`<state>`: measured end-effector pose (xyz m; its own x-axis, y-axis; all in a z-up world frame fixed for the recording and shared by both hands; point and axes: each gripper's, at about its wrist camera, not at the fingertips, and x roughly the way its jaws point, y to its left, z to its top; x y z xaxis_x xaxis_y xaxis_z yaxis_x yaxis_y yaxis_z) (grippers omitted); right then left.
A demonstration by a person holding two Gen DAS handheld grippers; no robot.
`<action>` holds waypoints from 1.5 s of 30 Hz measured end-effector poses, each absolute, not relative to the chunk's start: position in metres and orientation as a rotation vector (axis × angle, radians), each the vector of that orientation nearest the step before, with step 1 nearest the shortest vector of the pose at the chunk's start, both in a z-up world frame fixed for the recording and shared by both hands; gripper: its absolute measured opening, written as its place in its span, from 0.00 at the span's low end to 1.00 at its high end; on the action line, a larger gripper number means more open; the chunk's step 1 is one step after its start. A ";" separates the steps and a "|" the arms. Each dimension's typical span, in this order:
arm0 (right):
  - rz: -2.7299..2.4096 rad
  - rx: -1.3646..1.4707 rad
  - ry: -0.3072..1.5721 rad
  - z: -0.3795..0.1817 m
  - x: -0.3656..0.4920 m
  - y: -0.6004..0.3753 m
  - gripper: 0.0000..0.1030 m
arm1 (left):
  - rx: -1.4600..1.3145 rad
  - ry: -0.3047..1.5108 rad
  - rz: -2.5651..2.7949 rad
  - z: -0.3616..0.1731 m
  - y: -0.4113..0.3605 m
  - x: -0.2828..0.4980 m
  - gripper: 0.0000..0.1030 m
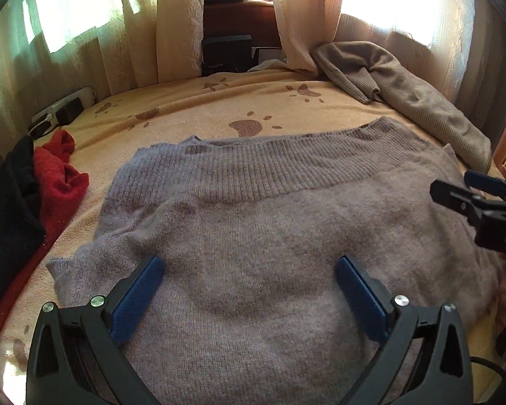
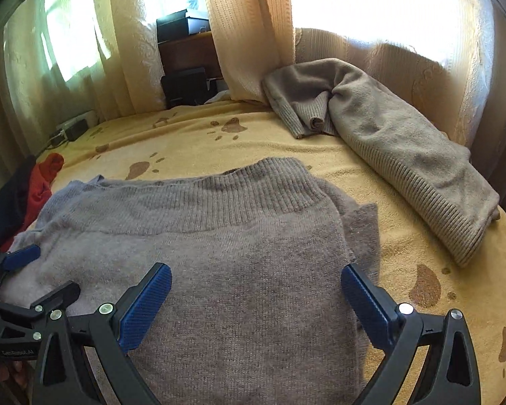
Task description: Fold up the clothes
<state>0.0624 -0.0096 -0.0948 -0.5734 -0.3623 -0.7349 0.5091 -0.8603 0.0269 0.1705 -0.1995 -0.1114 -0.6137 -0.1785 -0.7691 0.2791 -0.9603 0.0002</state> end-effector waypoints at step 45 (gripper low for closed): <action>-2.360 1.113 0.315 -0.108 0.065 -0.018 0.99 | 1.156 0.326 -2.645 -0.102 -0.211 0.198 1.00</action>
